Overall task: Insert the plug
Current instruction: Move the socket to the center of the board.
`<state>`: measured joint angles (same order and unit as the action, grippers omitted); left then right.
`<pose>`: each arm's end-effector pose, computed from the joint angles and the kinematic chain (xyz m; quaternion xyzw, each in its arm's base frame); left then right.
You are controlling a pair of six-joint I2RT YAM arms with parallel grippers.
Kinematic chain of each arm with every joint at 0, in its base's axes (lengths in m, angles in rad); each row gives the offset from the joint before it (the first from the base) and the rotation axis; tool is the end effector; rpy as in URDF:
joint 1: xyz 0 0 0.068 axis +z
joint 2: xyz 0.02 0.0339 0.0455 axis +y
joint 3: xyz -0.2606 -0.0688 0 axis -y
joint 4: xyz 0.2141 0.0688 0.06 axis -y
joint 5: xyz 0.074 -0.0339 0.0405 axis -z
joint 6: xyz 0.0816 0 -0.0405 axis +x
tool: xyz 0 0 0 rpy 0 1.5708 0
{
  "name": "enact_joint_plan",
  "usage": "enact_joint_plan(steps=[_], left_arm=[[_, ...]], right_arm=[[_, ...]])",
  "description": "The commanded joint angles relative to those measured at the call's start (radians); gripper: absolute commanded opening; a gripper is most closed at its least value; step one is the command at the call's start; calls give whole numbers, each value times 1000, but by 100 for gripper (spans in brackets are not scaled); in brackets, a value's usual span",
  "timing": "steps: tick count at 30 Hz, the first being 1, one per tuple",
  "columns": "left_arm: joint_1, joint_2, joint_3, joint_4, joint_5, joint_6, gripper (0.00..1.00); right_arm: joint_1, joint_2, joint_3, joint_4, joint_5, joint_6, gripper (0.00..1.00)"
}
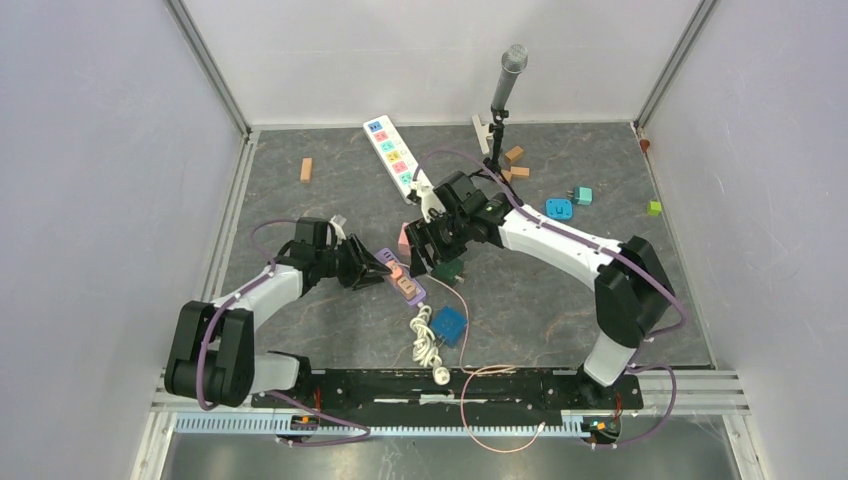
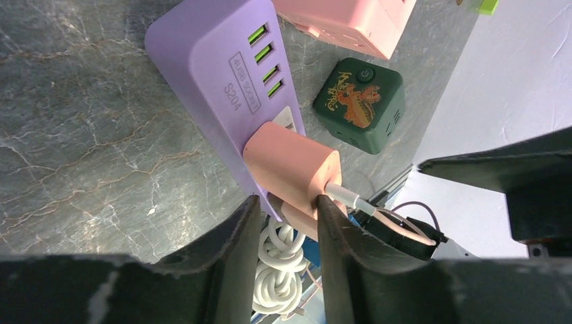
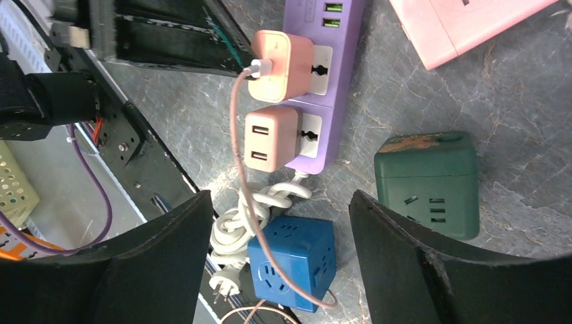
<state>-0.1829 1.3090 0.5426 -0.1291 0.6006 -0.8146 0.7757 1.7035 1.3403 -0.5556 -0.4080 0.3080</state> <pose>0.2244 -0.0884 0.1497 -0.1868 0.8872 -0.3965 0.1444 0.2388 0.2796 0.2335 -0.2781 0.8874 0.3262 0.1697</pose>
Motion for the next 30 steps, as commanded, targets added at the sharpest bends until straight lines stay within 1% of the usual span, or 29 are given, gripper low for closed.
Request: enact_joint_plan(steps=[1, 3, 5, 9, 12, 13, 16, 18, 21, 25, 28, 30], left_arm=[[-4, 24, -44, -56, -144, 16, 38], [-5, 35, -51, -62, -157, 28, 33], [-6, 46, -57, -66, -164, 38, 33], [-6, 74, -71, -71, -176, 54, 32], [-6, 84, -74, -72, -177, 69, 34], [-6, 82, -74, -69, -175, 72, 35], [-7, 60, -65, -67, -173, 75, 50], [-6, 47, -49, -67, -170, 78, 54], [-6, 28, -21, -69, -164, 77, 64], [-6, 9, 34, -88, -155, 91, 74], [-6, -5, 88, -144, -175, 132, 81], [-6, -18, 126, -179, -192, 155, 85]], right_arm=[[-2, 43, 55, -18, 9, -37, 78], [-1, 60, 57, -25, 17, -46, 77], [-1, 72, 48, -18, 10, -46, 78], [-1, 84, 0, 34, -50, -24, 84], [0, 92, -28, 55, -85, -17, 86], [2, 95, -35, 54, -89, -22, 86], [9, 115, -47, 45, -88, -51, 85], [18, 127, -67, 53, -93, -67, 85], [34, 144, -97, 74, -97, -78, 87], [58, 172, -102, 87, -80, -90, 88], [69, 199, -93, 96, -56, -88, 86], [76, 218, -84, 104, -32, -90, 82]])
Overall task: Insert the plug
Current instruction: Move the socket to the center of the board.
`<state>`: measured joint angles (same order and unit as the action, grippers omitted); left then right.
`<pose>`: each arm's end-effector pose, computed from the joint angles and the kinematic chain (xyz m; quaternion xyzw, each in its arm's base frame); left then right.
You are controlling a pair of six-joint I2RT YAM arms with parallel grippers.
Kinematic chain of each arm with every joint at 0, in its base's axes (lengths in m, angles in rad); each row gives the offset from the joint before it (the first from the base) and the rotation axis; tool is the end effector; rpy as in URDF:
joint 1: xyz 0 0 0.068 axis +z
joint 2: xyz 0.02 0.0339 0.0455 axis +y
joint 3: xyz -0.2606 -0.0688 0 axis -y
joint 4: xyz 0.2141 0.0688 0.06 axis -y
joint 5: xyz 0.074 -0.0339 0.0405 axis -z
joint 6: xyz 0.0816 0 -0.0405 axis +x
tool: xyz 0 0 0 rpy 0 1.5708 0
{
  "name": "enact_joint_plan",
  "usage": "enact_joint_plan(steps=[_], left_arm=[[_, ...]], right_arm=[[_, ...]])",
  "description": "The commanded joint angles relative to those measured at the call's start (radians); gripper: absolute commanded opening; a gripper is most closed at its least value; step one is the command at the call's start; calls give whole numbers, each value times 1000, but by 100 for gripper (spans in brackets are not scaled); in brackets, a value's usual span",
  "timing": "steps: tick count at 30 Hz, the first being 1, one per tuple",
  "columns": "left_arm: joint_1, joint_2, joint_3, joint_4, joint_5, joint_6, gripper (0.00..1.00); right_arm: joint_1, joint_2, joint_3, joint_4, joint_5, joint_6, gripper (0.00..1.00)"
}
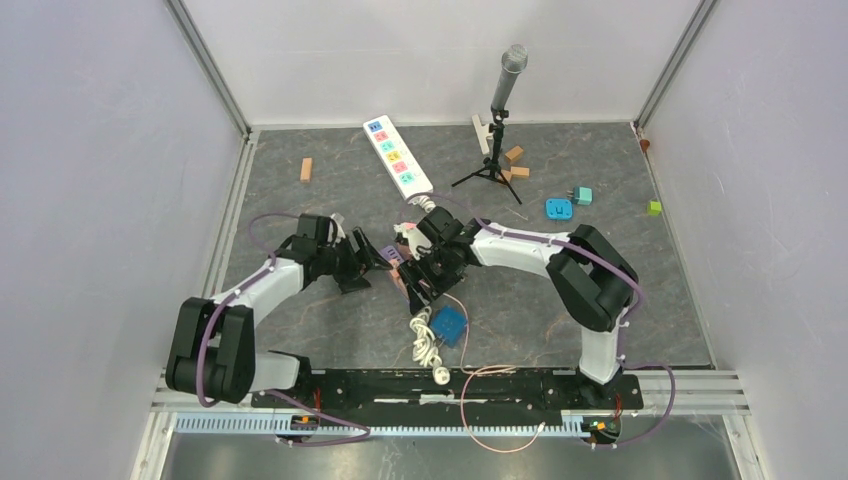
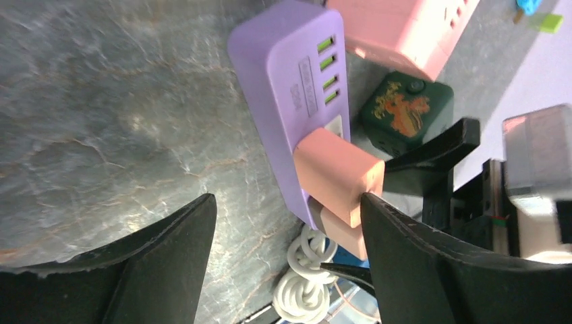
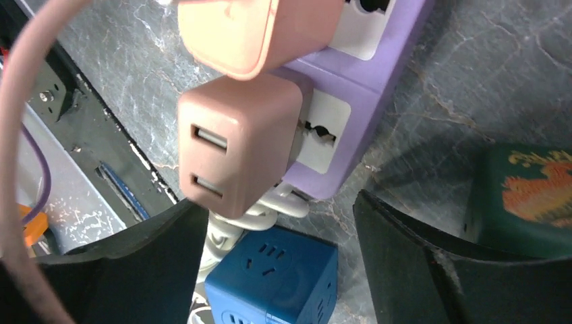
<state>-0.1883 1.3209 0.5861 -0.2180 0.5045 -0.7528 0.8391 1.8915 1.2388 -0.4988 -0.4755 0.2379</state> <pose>0.2273 -0.0835 0.1484 -0.1840 0.9071 -0.3454 0.1547 0.2183 0.2990 0.1446 -0.3283 0.8935 0.3015 0.0555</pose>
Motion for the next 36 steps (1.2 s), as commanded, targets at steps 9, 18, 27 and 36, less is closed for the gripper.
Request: enact_joint_plan(steps=[9, 18, 27, 36], left_arm=[[2, -183, 205, -230, -229, 159, 100], [4, -339, 240, -350, -352, 243, 100], [5, -411, 210, -323, -336, 214, 100], [4, -368, 199, -212, -284, 134, 100]], right_arm=[[25, 170, 175, 97, 88, 22, 48], [15, 335, 425, 175, 17, 153, 54], [-33, 118, 314, 29, 68, 20, 98], [-157, -227, 46, 38, 21, -19, 98]])
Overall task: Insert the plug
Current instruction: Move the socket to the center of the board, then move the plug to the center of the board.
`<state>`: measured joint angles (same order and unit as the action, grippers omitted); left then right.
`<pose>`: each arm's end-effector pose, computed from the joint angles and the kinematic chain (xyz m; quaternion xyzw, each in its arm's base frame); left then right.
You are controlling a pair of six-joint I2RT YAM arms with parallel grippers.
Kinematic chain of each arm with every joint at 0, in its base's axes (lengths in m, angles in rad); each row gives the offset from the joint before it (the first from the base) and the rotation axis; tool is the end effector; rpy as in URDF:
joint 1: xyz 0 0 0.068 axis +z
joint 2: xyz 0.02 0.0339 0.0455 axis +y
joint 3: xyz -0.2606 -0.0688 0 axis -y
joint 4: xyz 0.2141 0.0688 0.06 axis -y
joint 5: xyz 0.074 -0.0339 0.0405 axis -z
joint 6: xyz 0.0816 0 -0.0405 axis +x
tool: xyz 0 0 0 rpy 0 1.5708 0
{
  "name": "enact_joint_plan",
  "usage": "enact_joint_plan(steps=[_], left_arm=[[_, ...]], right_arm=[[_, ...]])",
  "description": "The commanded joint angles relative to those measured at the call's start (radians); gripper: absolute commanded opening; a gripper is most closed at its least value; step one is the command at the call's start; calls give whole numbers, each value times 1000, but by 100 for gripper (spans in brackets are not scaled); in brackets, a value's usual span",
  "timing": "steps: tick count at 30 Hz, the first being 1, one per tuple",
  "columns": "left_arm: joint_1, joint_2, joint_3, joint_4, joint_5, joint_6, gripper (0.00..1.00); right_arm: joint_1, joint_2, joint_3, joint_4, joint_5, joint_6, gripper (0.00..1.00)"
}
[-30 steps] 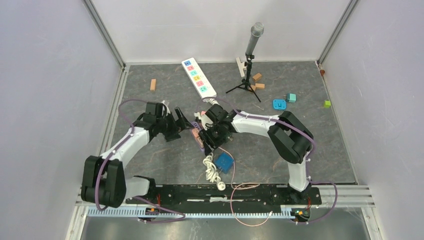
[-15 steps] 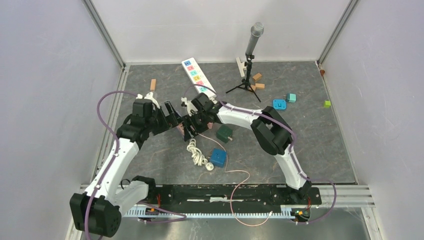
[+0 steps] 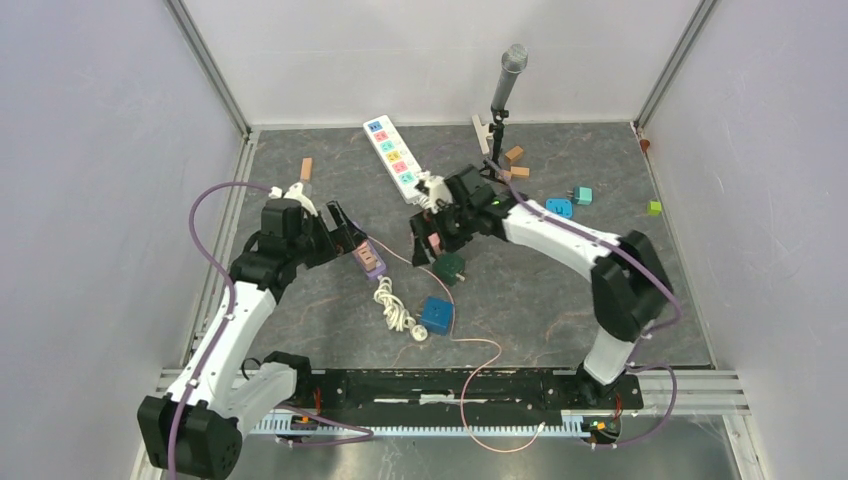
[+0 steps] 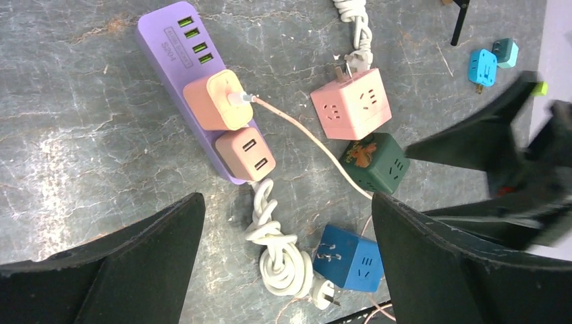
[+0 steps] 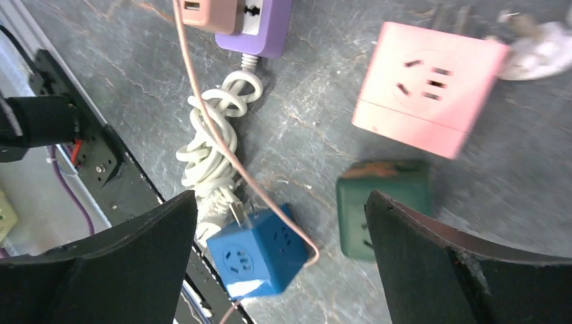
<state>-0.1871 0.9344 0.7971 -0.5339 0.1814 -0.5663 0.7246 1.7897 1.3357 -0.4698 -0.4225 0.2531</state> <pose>0.1999 -0.0528 0.2573 -0.1303 0.8882 -0.2351 0.3726 0.2659 0.2801 0.2095 -0.2813 0.8858 0.3215 0.1811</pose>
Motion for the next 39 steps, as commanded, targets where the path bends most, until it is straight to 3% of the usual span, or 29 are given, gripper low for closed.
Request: enact_joint_plan(steps=[1, 11, 15, 24, 31, 39], left_arm=[[4, 27, -15, 123, 53, -64, 100], [-45, 191, 113, 145, 168, -89, 100], [-164, 291, 235, 87, 100, -81, 100], [-454, 568, 523, -113, -206, -95, 100], [-500, 775, 731, -333, -388, -250, 100], [-500, 980, 892, -494, -339, -432, 100]], right_arm=[[-58, -155, -70, 12, -37, -33, 98], [-233, -330, -251, -55, 7, -31, 98], [-326, -392, -312, -77, 71, -18, 98], [-505, -539, -404, -69, 194, 33, 98], [-578, -588, -546, -33, 154, 130, 98], [-581, -594, -591, -20, 132, 106, 98]])
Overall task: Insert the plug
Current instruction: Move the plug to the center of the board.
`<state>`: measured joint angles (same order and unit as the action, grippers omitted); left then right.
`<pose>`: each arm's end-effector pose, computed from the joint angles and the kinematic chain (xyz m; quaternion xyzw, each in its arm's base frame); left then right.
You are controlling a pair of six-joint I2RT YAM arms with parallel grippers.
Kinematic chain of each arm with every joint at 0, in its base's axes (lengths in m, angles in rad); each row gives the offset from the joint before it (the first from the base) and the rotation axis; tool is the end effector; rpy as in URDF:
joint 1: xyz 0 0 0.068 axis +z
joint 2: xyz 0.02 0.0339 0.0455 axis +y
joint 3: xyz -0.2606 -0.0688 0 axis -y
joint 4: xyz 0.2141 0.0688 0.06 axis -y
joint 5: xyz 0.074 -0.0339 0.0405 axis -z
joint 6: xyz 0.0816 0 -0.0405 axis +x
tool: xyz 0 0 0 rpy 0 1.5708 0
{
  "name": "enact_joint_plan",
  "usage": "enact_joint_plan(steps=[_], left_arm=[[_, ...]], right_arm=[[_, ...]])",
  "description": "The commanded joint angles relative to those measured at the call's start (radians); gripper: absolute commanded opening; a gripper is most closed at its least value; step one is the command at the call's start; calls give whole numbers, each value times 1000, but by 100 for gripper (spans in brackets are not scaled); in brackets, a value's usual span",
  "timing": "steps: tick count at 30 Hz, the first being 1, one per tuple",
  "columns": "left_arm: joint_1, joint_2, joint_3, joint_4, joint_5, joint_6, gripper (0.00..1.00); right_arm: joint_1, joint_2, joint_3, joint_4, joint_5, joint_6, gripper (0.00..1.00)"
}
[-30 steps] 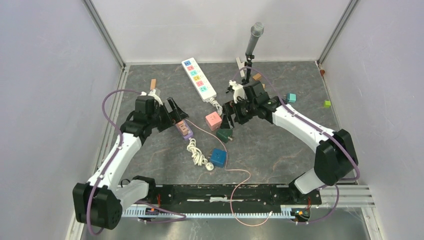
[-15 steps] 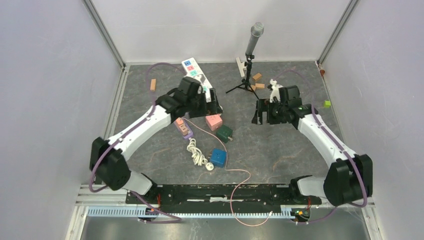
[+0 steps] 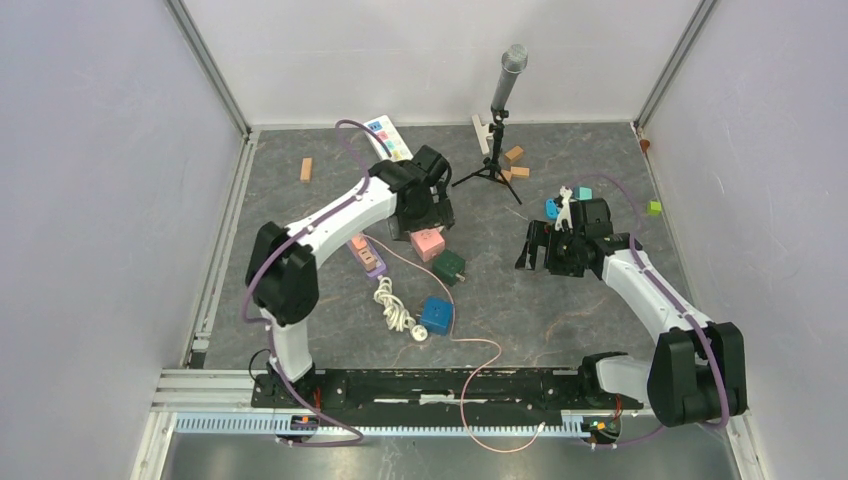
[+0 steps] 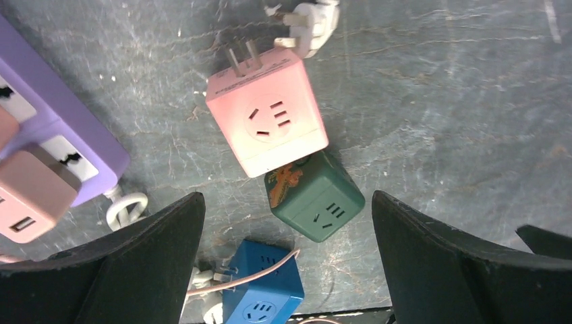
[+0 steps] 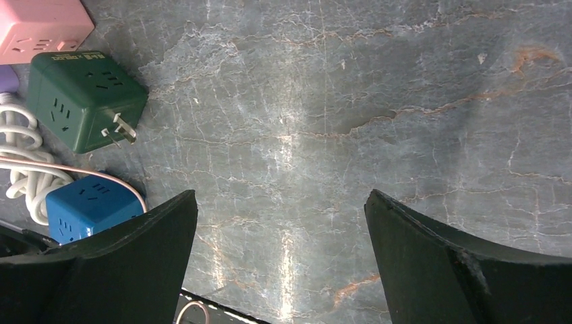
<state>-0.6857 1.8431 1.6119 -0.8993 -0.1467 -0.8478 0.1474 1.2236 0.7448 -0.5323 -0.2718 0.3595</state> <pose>0.3003 -0.2302 0.2339 -0.0947 0.9688 -0.0996 0.2065 0.2243 0.0555 0.1838 0.0636 0.9508 0.1947 0.2323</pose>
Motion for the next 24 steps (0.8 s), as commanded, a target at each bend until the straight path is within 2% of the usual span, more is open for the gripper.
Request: enact_joint_plan(steps=[1, 6, 11, 20, 24], left_arm=[[0, 98, 92, -140, 6, -154, 100], [0, 182, 133, -166, 68, -174, 100], [2, 205, 169, -155, 48, -147, 100], [68, 137, 173, -12, 85, -50, 100], [125, 104, 148, 31, 103, -30, 100]], right_arm=[[-4, -26, 1, 41, -19, -5, 98], [-4, -15, 2, 34, -35, -27, 98], [-3, -3, 2, 28, -40, -51, 98], [14, 107, 60, 20, -72, -158, 98], [91, 202, 159, 32, -72, -193, 98]])
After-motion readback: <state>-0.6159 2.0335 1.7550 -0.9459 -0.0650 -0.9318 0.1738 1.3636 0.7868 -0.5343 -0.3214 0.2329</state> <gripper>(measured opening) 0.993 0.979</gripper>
